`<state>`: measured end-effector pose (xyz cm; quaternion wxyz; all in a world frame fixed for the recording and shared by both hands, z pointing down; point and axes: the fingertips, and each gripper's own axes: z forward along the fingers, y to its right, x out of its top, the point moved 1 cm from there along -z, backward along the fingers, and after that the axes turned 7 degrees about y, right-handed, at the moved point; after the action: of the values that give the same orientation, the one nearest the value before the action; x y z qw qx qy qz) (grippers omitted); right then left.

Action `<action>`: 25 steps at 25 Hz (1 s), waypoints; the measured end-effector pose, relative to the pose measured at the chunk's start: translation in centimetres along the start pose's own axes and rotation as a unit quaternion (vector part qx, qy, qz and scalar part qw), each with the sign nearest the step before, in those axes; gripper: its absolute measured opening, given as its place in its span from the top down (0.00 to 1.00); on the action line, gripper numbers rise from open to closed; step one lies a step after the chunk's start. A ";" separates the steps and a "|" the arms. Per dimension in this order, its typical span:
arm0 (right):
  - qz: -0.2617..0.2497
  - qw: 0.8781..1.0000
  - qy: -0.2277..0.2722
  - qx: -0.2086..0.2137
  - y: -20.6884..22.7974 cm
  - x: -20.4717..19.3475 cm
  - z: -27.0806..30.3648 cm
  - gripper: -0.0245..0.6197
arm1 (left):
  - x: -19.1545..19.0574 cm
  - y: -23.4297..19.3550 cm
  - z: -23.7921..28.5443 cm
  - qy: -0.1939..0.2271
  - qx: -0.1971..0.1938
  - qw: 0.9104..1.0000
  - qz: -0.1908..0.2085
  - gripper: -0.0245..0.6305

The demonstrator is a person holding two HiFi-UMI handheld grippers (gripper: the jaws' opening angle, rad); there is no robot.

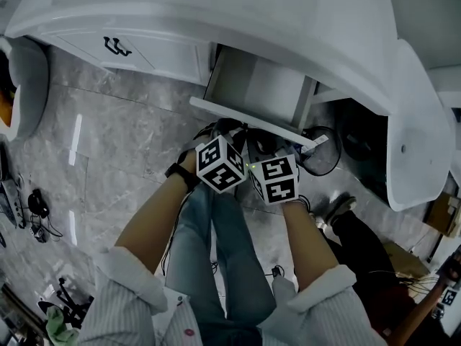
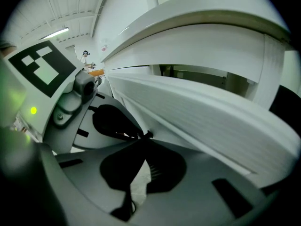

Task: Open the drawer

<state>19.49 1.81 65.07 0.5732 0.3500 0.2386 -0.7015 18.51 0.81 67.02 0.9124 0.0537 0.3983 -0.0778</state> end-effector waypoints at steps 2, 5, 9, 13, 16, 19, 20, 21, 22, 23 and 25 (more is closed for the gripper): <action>0.004 1.000 0.001 0.000 -0.1 -0.1 0.0 0.95 | -0.1 0.1 0.0 0.000 0.002 1.000 0.001 0.88; 0.010 1.000 0.001 0.004 -0.4 -0.4 0.1 0.95 | -0.4 0.2 -0.1 -0.001 0.004 1.000 0.002 0.88; 0.008 1.000 0.001 0.015 -0.9 -0.7 0.2 0.95 | -0.7 0.1 -0.1 -0.002 0.012 1.000 0.015 0.88; 0.026 1.000 -0.004 0.006 -0.6 -1.4 0.4 0.95 | -0.8 0.2 0.1 0.001 0.013 1.000 -0.002 0.88; 0.028 1.000 -0.011 0.007 -0.4 -1.7 0.5 0.95 | -0.9 0.0 0.0 0.006 0.018 0.999 -0.030 0.88; 0.038 0.999 -0.016 0.011 -0.7 -1.7 0.4 0.95 | -1.1 -0.1 -0.5 0.012 0.022 0.998 -0.065 0.89; 0.042 0.999 -0.017 0.012 -0.9 -1.8 0.3 0.95 | -1.3 -0.1 -0.7 0.013 0.022 0.997 -0.076 0.90; 0.046 0.999 -0.019 0.014 -1.2 -1.8 0.3 0.95 | -1.5 0.0 -0.9 0.013 0.021 0.996 -0.085 0.90; 0.048 0.998 -0.020 0.016 -1.5 -1.8 0.3 0.95 | -1.7 0.1 -1.2 0.012 0.020 0.996 -0.092 0.90; 0.051 0.998 -0.022 0.018 -1.8 -1.8 0.2 0.95 | -1.9 0.2 -1.4 0.012 0.020 0.995 -0.098 0.90; 0.059 0.998 -0.023 0.020 -2.5 -1.7 0.2 0.95 | -2.2 0.3 -2.1 0.012 0.022 0.993 -0.116 0.91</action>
<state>17.15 3.33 66.28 0.6118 0.3586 0.1898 -0.6790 15.56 1.61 67.19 0.8911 0.0283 0.4106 -0.1910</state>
